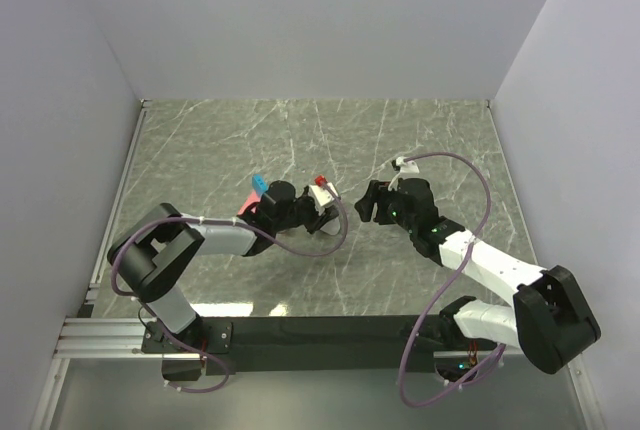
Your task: Insert the plug
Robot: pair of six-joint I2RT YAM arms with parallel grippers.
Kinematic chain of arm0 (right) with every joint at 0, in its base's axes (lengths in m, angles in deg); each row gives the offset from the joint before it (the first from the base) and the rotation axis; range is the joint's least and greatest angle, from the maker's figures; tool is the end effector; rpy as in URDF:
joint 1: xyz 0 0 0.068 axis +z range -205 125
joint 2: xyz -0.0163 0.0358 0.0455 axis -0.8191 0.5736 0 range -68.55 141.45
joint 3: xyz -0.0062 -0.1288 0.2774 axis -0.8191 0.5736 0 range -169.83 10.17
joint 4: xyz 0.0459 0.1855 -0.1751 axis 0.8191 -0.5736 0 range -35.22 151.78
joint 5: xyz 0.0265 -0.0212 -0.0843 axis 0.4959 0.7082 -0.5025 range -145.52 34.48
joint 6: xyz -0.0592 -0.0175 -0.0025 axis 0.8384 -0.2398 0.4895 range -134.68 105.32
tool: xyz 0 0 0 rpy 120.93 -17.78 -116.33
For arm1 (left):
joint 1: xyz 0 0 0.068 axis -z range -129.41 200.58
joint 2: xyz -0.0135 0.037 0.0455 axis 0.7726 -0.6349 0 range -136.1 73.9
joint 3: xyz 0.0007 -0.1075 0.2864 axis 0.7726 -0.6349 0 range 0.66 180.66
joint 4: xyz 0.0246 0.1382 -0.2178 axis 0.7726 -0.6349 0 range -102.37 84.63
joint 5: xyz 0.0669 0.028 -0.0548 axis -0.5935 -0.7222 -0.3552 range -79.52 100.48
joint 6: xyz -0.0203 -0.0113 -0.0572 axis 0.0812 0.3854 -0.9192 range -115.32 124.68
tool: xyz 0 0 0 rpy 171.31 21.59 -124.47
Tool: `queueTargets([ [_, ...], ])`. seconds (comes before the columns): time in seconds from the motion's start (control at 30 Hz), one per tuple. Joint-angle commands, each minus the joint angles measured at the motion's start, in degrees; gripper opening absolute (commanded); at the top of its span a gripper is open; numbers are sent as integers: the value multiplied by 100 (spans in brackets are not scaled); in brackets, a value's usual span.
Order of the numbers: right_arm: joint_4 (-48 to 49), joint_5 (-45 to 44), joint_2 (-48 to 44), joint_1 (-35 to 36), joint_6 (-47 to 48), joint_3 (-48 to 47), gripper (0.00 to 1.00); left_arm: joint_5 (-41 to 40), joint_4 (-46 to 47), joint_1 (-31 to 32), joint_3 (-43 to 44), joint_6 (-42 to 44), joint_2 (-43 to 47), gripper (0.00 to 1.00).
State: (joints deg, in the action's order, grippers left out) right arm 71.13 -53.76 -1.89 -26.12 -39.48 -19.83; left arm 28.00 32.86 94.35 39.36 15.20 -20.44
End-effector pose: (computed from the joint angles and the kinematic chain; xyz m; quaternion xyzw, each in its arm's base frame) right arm 0.2089 0.1169 0.2351 -0.0384 0.8531 0.2465 0.4582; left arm 0.2373 -0.2467 0.2089 0.4436 0.6677 -0.2850 0.5255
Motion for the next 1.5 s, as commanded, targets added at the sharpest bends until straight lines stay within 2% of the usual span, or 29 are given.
queueTargets([
  [0.0, 85, -9, -12, 3, 107, -270, 73, 261, 158, -44, 217, 178, 21, 1],
  [0.37, 41, 17, 76, 3, 133, -331, 73, 586, 184, -149, 270, 248, -198, 1],
  [0.63, 41, 35, 208, -5, 124, -366, 72, 674, -132, -158, 252, 371, -85, 1],
  [1.47, -20, 114, 287, 3, 142, -428, 72, 621, -238, -281, 147, 468, 127, 1],
])
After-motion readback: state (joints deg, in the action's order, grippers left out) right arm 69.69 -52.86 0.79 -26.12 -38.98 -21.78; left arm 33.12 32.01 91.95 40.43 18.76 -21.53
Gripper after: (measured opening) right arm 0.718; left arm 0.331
